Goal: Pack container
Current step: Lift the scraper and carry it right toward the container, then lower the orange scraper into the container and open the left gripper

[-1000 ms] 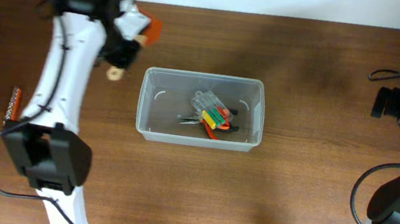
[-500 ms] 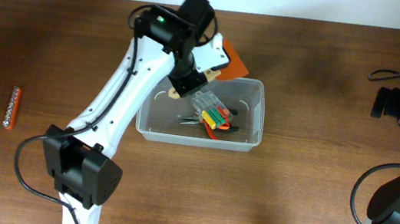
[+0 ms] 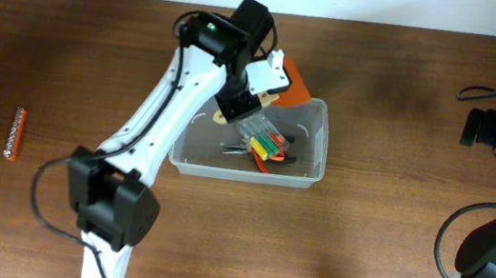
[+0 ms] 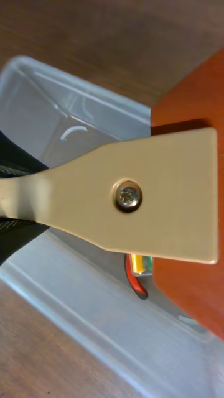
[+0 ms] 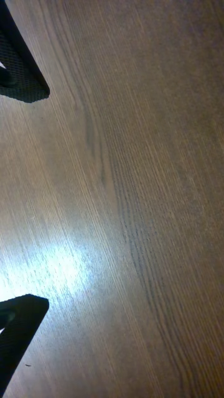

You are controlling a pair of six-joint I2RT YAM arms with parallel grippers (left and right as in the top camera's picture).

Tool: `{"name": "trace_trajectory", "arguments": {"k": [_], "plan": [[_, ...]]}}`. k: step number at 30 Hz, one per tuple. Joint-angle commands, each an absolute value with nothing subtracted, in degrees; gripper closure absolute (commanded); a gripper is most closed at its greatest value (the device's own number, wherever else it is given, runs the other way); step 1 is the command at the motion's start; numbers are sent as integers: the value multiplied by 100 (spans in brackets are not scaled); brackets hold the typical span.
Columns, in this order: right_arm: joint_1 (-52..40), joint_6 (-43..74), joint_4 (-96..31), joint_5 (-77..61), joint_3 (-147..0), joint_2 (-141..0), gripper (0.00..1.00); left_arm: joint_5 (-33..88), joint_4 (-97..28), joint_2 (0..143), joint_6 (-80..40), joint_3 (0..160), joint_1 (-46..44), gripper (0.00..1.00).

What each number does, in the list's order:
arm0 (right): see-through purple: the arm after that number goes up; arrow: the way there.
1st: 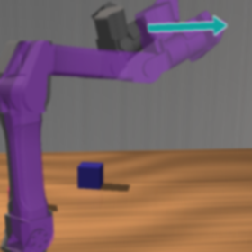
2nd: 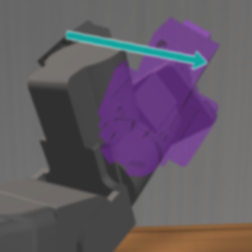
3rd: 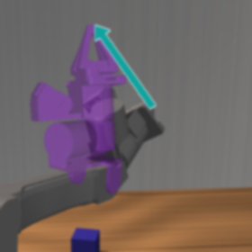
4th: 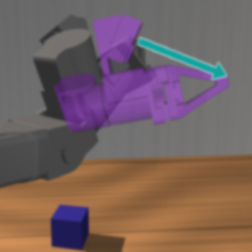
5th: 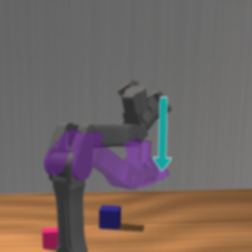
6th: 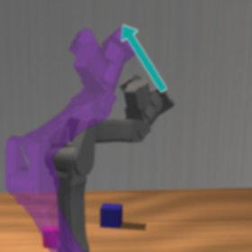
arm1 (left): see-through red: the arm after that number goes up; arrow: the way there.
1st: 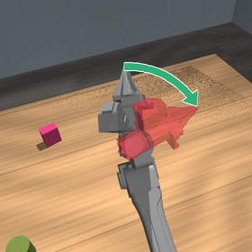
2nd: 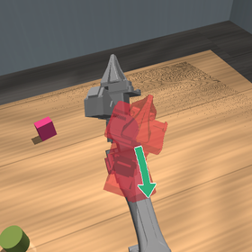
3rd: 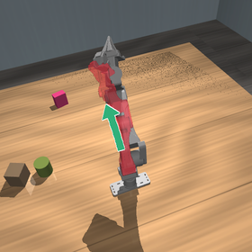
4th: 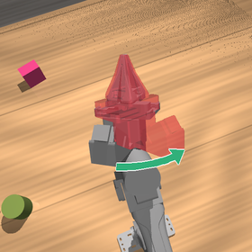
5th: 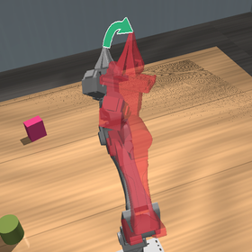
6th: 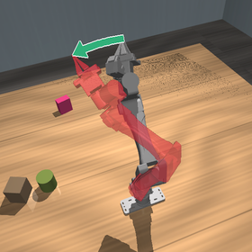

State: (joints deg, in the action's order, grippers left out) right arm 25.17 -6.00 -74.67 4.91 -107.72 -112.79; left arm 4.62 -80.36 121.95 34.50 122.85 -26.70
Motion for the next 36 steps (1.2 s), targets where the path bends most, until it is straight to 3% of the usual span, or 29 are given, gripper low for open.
{"name": "trace_trajectory", "arguments": {"k": [1,36], "plan": [[2547,-548,-7450,478,-10757,-11290,1,473,-8016,12501,3586,12368,-2648,86],[2547,-548,-7450,478,-10757,-11288,1,478,-8593,13319,3583,12363,-2648,86]]}}
